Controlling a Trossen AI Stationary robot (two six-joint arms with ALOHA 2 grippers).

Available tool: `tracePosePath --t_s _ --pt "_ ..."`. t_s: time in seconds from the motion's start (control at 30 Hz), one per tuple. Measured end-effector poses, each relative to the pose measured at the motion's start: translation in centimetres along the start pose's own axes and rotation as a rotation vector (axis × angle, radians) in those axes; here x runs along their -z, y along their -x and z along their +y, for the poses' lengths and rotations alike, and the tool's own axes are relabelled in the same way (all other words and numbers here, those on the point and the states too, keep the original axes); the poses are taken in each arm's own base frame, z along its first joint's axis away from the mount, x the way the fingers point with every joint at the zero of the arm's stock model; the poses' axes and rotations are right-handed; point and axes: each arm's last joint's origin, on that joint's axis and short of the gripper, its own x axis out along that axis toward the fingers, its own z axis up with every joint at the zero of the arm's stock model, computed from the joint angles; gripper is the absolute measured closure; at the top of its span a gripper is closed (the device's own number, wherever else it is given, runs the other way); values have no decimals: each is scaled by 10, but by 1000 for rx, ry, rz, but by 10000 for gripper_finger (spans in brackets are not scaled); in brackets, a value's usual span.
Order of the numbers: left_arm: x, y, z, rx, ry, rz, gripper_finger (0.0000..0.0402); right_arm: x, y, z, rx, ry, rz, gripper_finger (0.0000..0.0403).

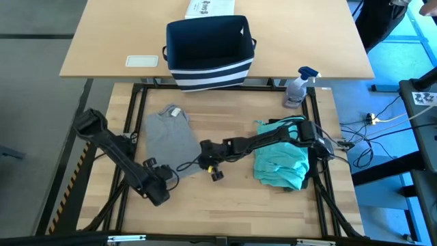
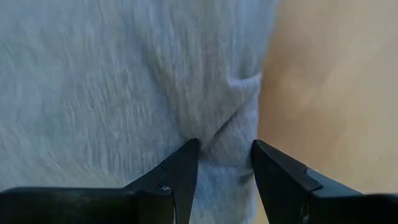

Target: Fold Laundry from Bin

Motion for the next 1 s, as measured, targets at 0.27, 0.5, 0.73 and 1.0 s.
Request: tracePosePath --t_s 0.27,0.5,0.73,1.0 --pt "5 -11 -2 -42 -17 109 255 16 -4 -3 4 -66 116 399" --pt "5 -11 -2 -43 -17 86 255 10 -1 -6 50 -88 111 400" --pt "5 -11 -2 -43 -18 84 255 -16 6 -3 17 -96 7 401" --pt "4 -11 -2 -42 -35 69 255 1 -18 5 -30 -125 59 402"
